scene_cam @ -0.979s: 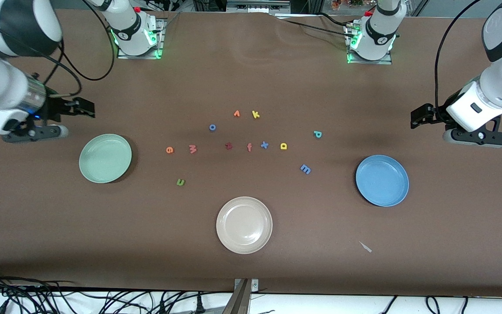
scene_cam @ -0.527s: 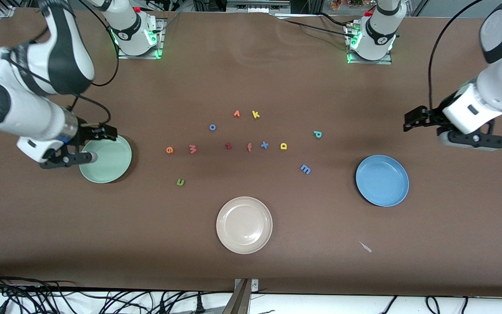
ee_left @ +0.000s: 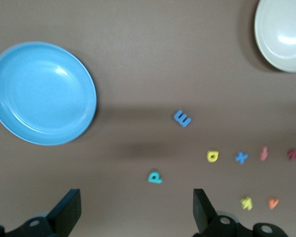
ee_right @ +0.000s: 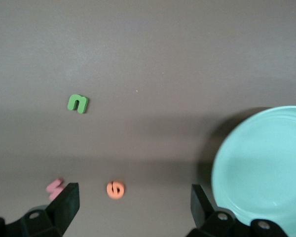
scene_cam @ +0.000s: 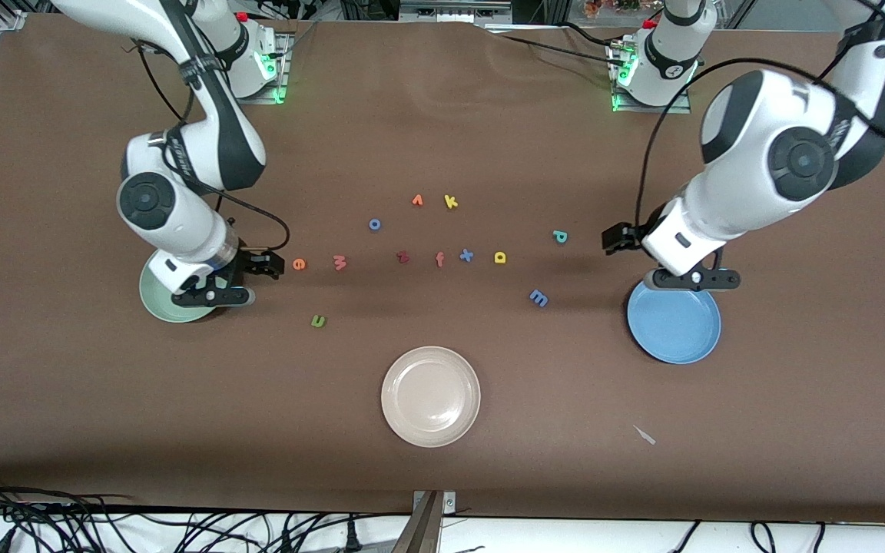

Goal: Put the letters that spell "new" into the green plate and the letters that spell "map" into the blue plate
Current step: 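Reach the right gripper to the orange e while the left gripper reaches blue E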

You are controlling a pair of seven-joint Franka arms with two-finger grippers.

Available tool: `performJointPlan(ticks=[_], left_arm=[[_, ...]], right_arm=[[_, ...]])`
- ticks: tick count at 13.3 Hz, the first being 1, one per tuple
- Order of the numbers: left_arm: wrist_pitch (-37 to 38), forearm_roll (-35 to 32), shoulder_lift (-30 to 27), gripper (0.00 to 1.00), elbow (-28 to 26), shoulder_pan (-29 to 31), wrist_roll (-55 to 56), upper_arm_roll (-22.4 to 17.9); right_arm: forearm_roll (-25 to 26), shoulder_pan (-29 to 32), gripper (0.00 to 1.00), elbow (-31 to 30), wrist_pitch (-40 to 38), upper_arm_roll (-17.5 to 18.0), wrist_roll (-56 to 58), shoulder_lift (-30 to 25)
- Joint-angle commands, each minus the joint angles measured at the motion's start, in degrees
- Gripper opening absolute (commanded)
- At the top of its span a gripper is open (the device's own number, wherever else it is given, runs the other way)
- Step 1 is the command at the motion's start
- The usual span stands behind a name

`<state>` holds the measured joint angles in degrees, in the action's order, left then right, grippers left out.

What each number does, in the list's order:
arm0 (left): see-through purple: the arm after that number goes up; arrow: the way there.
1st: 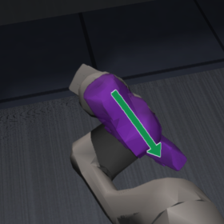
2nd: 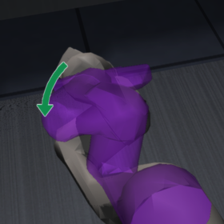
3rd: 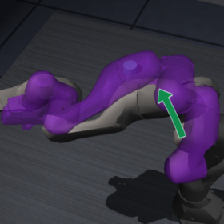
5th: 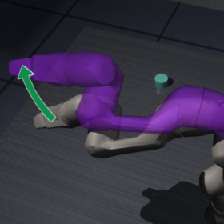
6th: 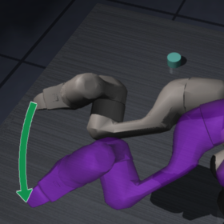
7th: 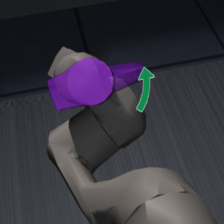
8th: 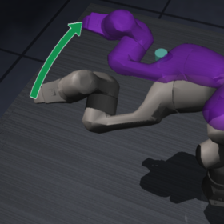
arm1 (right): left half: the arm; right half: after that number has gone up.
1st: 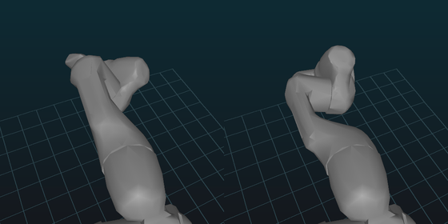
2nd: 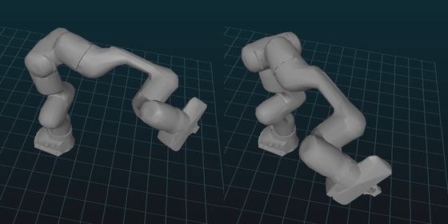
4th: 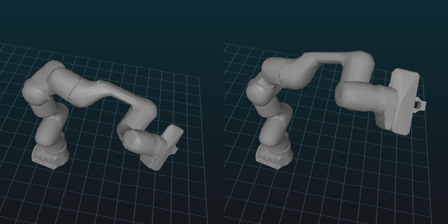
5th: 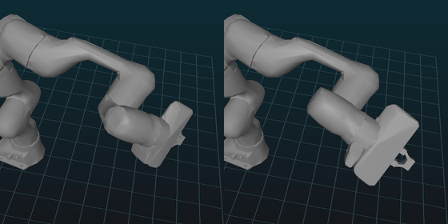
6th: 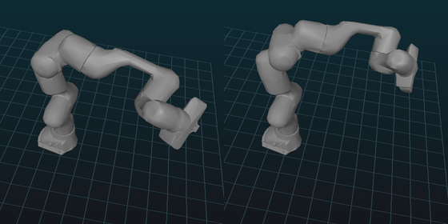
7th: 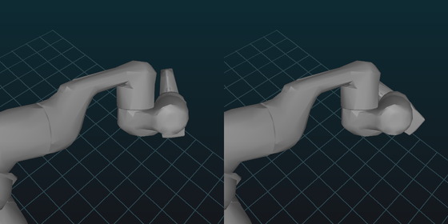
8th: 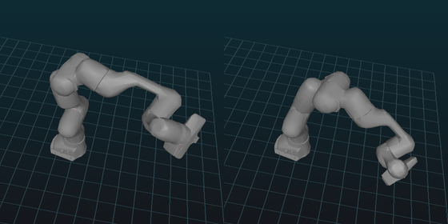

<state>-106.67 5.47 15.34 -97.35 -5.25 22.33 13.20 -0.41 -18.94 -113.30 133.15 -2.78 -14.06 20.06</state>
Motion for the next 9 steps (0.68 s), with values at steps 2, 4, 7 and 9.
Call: performJointPlan(ticks=[2, 4, 7, 9], left_arm=[[-4.5, -0.3, 6.4, 1.00, 1.7, -3.9, 17.7, -0.3], [-6.3, -3.1, 9.8, 1.00, 2.8, -5.6, 26.1, -0.3], [-6.9, -3.6, 13.0, 1.00, 3.7, -8.9, 37.1, -0.3], [-7.0, -3.5, 15.9, 1.00, 4.0, -10.8, 40.4, -0.8]], right_arm=[[-0.6, -1.8, 1.00, -7.0, 12.7, 0.1, -4.9, 2.7], [-0.6, -3.6, 1.00, -6.9, 14.8, 0.3, -8.9, 5.2], [-0.6, -4.3, 1.00, -6.8, 15.2, 0.5, -10.0, 6.8], [-0.6, -4.4, 0.99, -7.1, 15.2, 0.6, -10.0, 7.5]])
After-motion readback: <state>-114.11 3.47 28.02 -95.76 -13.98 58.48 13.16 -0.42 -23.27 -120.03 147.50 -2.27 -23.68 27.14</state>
